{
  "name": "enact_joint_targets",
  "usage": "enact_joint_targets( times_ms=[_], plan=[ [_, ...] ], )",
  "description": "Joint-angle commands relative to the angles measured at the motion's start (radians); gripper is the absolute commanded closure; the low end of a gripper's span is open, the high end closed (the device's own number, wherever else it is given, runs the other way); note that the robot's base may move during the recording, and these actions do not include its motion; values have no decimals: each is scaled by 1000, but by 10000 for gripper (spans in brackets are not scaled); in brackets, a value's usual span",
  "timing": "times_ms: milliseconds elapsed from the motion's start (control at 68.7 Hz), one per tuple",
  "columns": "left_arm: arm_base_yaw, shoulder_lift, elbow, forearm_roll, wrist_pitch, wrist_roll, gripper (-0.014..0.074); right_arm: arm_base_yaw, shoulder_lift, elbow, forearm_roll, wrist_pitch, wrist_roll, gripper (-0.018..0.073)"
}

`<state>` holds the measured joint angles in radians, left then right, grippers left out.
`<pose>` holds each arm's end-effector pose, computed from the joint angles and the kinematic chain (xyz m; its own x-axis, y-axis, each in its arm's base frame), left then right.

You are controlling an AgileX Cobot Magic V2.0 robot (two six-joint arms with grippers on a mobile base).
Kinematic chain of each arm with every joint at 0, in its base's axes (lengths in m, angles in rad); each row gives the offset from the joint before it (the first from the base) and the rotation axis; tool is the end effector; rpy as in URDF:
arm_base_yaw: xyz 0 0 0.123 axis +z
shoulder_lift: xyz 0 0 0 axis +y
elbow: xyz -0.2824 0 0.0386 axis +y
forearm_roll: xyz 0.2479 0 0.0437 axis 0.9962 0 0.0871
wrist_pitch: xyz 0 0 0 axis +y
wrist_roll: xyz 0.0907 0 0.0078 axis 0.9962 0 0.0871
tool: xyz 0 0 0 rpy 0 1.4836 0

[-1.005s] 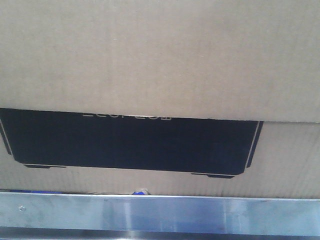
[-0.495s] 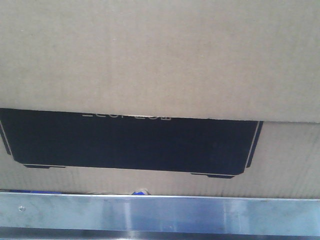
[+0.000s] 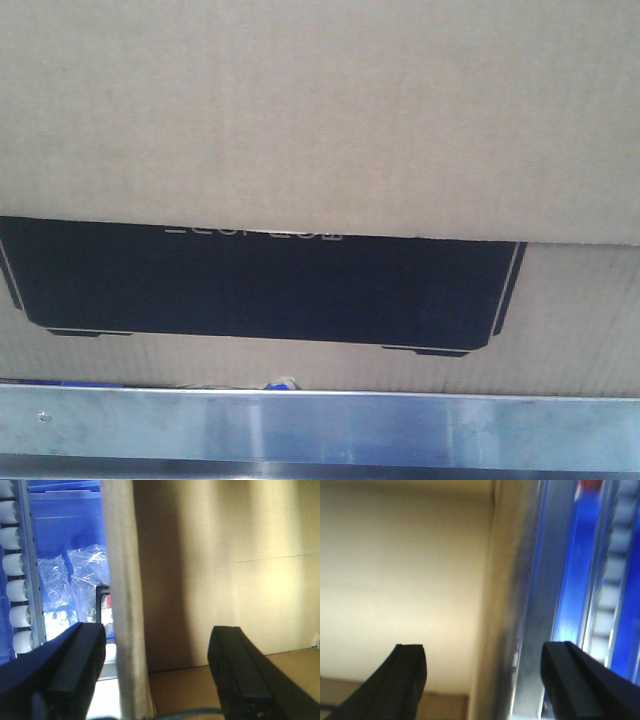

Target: Grab box from left shelf to table start

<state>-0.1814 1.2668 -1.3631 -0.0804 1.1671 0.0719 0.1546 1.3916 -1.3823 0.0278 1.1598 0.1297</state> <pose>0.2399 -0.0508 0.3957 -0.8087 0.1891 -0.5570 0.2530 0.9667 -0.0390 0.2749 0.0452 0.3688 -0.8869 0.0038 -0.4620 -0.0417 0.9952 0.0882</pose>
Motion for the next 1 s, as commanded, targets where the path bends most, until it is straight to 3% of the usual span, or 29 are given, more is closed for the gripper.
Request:
enact_joint_targets(
  times_ms=[0,116,262,306,655,830,990],
  plan=[
    [-5,-23,-36,-6,-41,-12,260,0,-21,-37,-40,-22,1,63],
    [-5,-23,-36,-6,-44,-12,377,0,-21,-37,-55,-29,1,264],
    [-5,-23,-36,-8,-47,-12,636,0,-21,-37,-56,-27,1,516],
    [-5,-23,-36,-8,-47,-12,706,0,-21,-37,-56,-27,1,500],
    [-5,-64,-36,-29,-106,-37,688,3,-81,-37,-59,-77,1,501],
    [-5,-201,-7,-35,-171,-72,689,3,-198,15,-58,-154,1,501],
    [-5,-360,124,-35,-267,-109,689,3,-305,135,-45,-206,1,501]
  ],
)
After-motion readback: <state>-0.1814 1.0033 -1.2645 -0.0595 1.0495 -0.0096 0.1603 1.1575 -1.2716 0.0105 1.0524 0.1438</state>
